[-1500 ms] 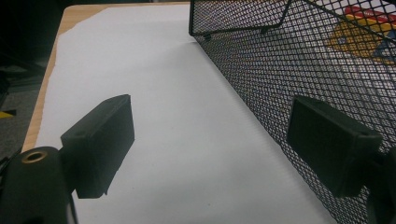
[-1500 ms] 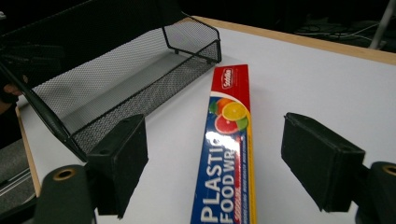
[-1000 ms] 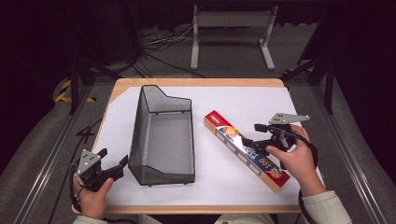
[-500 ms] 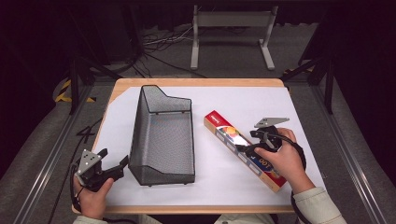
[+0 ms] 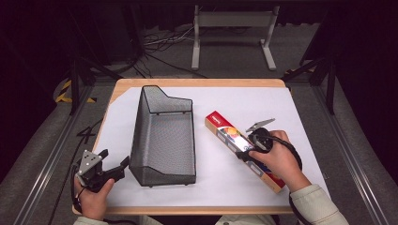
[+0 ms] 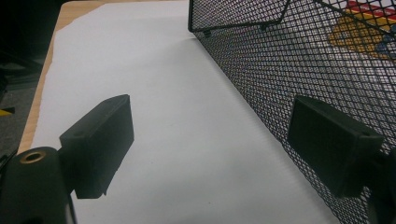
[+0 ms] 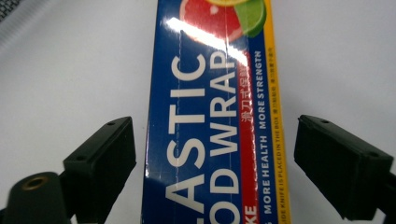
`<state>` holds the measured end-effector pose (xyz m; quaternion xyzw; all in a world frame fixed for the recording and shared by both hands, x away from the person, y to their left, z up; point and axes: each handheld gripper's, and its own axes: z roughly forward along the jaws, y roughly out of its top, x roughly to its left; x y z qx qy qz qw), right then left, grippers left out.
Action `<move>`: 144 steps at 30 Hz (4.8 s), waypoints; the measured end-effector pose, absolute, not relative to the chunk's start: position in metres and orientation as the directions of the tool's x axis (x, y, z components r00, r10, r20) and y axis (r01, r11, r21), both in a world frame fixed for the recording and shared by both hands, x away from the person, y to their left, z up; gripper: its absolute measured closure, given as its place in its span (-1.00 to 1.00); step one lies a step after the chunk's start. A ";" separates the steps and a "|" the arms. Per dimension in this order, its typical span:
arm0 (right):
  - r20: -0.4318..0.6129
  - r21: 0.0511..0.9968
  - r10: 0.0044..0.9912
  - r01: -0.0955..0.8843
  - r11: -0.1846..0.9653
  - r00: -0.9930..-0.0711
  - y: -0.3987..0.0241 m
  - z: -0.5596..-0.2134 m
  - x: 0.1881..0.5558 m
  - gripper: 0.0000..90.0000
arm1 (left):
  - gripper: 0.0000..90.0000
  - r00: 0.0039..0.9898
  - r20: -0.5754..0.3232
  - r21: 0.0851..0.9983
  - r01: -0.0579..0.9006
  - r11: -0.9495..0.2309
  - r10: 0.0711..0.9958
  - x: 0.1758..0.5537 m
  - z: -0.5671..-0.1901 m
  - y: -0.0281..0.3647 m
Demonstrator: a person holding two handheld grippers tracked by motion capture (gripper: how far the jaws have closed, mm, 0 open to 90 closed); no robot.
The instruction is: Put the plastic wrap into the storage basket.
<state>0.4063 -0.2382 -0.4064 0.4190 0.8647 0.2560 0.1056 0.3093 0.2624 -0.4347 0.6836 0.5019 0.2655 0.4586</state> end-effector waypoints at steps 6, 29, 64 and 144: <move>0.031 0.456 0.785 0.707 0.540 -0.619 -0.234 -0.412 0.412 -0.43 | -0.66 0.349 -0.100 0.892 0.446 -0.071 0.932 0.309 -0.435 0.263; 0.006 0.528 0.822 0.700 0.481 -0.570 -0.230 -0.399 0.397 -0.09 | -0.67 0.343 -0.099 0.894 0.443 -0.067 0.934 0.309 -0.434 0.264; 0.094 0.691 0.799 0.617 0.377 -0.594 -0.192 -0.330 0.393 -0.10 | -0.67 0.322 -0.089 0.895 0.440 -0.067 0.942 0.299 -0.435 0.270; 0.175 0.455 0.844 0.802 0.386 -0.506 -0.020 -0.347 0.426 -0.11 | -0.66 0.359 -0.089 0.897 0.434 -0.082 0.929 0.302 -0.435 0.269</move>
